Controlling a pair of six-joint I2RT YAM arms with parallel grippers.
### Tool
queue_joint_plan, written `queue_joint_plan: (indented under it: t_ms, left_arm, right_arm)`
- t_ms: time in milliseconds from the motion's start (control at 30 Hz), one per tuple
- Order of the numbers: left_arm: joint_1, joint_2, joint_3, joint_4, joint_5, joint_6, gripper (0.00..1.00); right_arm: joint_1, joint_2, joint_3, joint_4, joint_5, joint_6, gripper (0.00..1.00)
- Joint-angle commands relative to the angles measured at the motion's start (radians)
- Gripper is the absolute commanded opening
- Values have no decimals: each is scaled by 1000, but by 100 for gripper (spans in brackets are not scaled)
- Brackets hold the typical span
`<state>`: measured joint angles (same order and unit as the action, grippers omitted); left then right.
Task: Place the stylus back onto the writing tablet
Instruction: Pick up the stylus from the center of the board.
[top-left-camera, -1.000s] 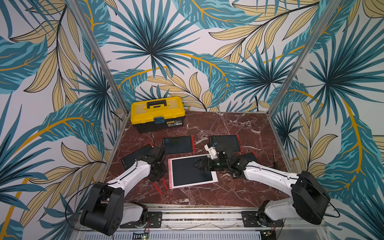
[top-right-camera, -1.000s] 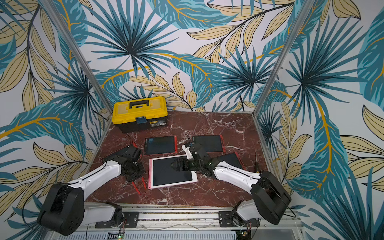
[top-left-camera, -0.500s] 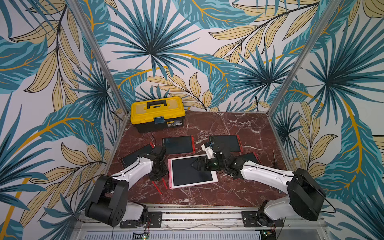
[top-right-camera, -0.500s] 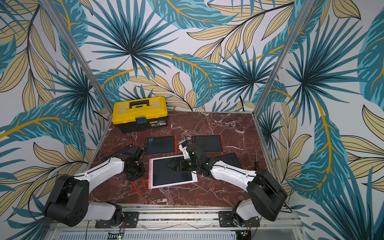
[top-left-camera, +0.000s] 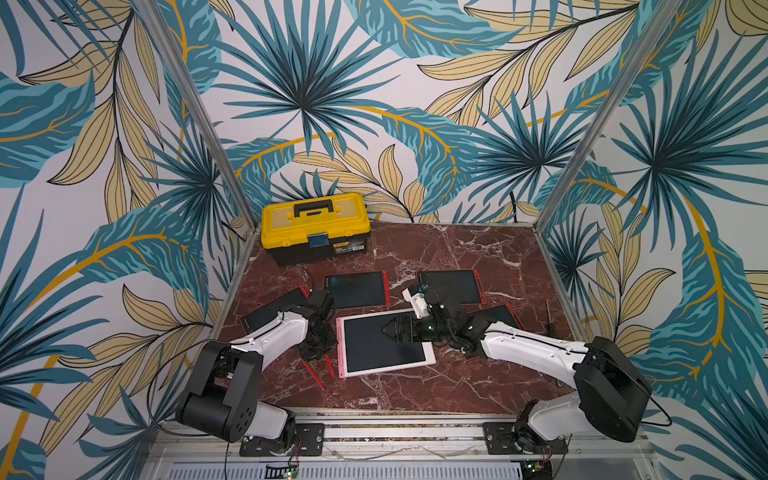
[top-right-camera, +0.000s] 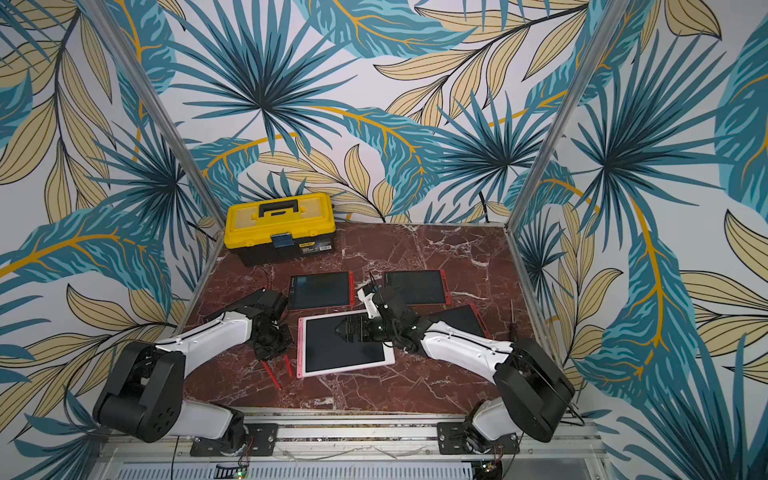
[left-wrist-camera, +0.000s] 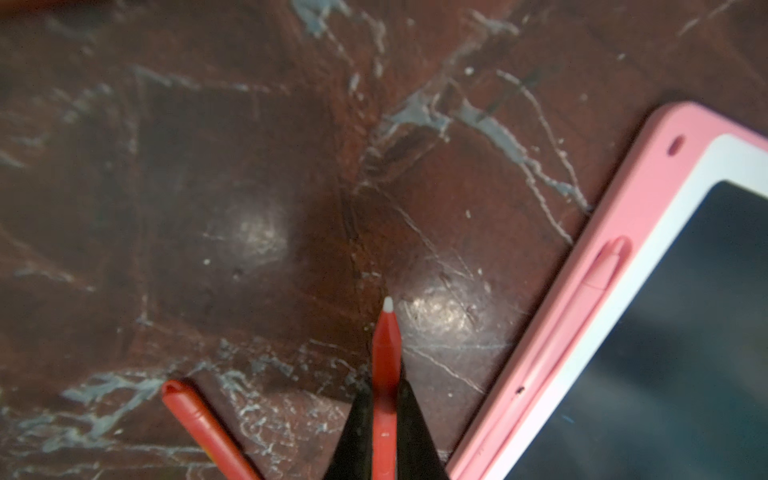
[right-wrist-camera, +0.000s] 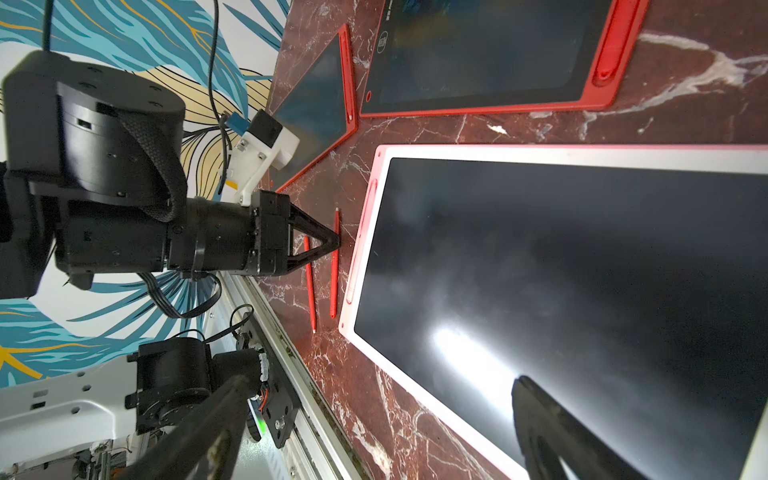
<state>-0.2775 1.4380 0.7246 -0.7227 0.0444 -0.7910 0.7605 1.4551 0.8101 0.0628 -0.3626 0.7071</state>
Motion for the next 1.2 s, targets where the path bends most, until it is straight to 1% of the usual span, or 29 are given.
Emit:
queue_joint_plan:
  t_ms: [0,133,333,533,633,733,767,800,867,1167]
  left_arm:
    - [8,27,-1,31,-16,14,11]
    - [9,-4,1,31,-27,15,9]
    - [10,-39,30,31,3,12,9]
    - [17,-56,54,25,39,22,9]
    - [24,-60,59,22,52,29,9]
    - [33,-68,62,20,63,33,9]
    - [37,-70,64,17,64,34,9]
    - [39,-73,65,17,68,36,9]
    - [48,-74,71,16,82,40,9]
    - [67,-75,94,16,133,35,9]
  right_arm:
    - [7,-6,-4,0,13,-1,98]
    - [6,-9,-5,-2,17,-1,98]
    - [7,3,3,-3,18,-2,98]
    - [14,59,22,51,-10,23,98]
    - [28,104,45,65,-17,30,96]
    - [37,155,68,99,-28,46,92]
    - [68,175,77,115,-35,55,91]
    - [77,191,84,131,-40,60,90]
    - [92,227,97,170,-50,76,85]
    - [112,356,155,267,-97,110,71]
